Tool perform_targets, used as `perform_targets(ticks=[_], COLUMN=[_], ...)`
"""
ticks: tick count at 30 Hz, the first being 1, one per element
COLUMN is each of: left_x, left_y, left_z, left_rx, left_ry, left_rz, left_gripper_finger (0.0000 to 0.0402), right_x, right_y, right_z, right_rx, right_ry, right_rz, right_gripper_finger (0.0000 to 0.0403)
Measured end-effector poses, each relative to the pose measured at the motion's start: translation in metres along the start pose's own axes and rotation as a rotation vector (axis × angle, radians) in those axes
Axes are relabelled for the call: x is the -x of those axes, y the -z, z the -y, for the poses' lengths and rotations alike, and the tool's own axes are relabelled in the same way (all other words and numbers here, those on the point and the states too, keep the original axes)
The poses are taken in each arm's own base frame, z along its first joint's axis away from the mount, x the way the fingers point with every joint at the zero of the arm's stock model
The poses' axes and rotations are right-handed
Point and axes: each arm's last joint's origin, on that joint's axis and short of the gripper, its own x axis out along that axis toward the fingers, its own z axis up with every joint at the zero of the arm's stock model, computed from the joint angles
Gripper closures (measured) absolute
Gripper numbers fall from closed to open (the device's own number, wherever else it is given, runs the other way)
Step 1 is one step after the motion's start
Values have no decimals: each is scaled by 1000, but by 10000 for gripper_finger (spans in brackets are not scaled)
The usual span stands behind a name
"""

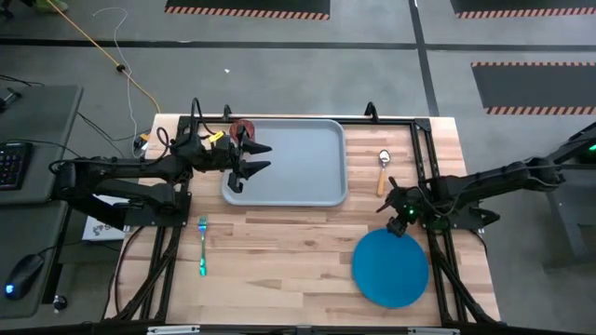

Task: Pick and place plate/cup/fork/spoon on tray
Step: Put the blue plate on the serving tray to the bottom right of the brown cup

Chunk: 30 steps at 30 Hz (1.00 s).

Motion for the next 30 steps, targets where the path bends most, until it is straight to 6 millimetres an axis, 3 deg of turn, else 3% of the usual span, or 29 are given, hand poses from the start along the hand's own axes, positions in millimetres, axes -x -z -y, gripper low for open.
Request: perform_targets(ticks=[9,12,16,18,23,30], left_x=[0,0,0,0,0,0], left_y=[1,1,2,2,2,1], left_z=[0,0,0,0,0,0], left_rx=[3,3,6,5,5,4], left_ry=[-1,-1,-2,-2,-2,-1], left_rz=[-11,-11,-19,-19,-18,-12], left_gripper_finger=[213,213,213,213,213,213], right_x=[-5,-6,-7,-6,-6,4], right_y=[2,3,6,6,1,-19], right_z=[4,4,4,3,-3,-32], right_rx=[-3,-6,2,6,28,146], right_ry=[-32,-38,-69,-89,-154,-447], right_rz=[-26,-45,-101,-109,-64,148], right_gripper_finger=[220,264,362,389,391,401])
